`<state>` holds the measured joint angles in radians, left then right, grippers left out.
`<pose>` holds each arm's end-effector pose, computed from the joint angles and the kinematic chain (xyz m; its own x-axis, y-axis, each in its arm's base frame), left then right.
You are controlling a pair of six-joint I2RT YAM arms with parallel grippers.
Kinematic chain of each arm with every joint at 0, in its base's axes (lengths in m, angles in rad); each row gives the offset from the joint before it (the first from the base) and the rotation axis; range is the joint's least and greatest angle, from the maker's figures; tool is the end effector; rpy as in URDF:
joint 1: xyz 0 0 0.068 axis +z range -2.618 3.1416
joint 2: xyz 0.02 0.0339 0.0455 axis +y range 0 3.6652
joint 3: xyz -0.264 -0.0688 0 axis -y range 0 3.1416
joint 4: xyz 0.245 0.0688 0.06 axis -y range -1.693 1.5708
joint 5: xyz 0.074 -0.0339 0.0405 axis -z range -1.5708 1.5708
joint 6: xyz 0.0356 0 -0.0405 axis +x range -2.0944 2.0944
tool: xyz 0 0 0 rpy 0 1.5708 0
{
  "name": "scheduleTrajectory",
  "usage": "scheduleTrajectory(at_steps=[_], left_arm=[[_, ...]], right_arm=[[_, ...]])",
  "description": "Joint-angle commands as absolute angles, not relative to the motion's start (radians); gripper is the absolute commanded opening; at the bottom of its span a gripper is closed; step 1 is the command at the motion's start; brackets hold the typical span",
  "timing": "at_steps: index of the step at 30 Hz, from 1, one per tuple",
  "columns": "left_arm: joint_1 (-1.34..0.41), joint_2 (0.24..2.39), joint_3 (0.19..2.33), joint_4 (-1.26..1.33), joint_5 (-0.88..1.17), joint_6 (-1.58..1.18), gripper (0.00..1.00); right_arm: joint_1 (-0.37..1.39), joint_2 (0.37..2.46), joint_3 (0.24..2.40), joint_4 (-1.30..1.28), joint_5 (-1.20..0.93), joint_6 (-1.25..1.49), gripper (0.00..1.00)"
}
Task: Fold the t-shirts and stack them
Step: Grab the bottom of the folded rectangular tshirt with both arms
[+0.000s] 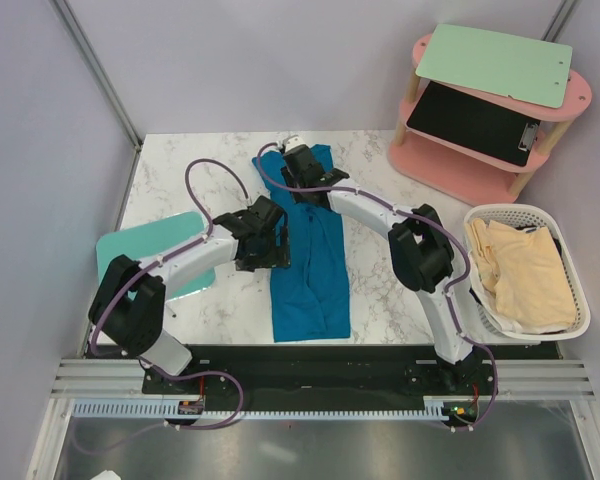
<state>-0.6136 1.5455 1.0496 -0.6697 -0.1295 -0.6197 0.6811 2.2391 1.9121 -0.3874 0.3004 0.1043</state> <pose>0.2483 -0.1692 0.2132 -0.9191 -0.0571 -0.3898 -0.0055 0.9912 -0.1323 0.4079 0.3170 0.2281 -0.5508 -0.3184 -0.7716 -0.3725 0.9210 -0.1142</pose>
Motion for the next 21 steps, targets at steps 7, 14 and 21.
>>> scheduleTrajectory(at_steps=[7,14,21], left_arm=[[-0.512,1.554,1.098,-0.664,-0.117,-0.585,0.97],[-0.482,1.536,1.074,-0.664,-0.113,-0.571,0.97],[-0.480,1.529,1.045,-0.660,-0.117,-0.575,0.97]], right_arm=[[0.698,2.260,1.885,-0.359,0.333,0.078,0.43],[0.698,2.309,1.911,-0.351,0.334,0.081,0.43],[0.698,2.358,1.947,-0.350,0.353,0.091,0.41]])
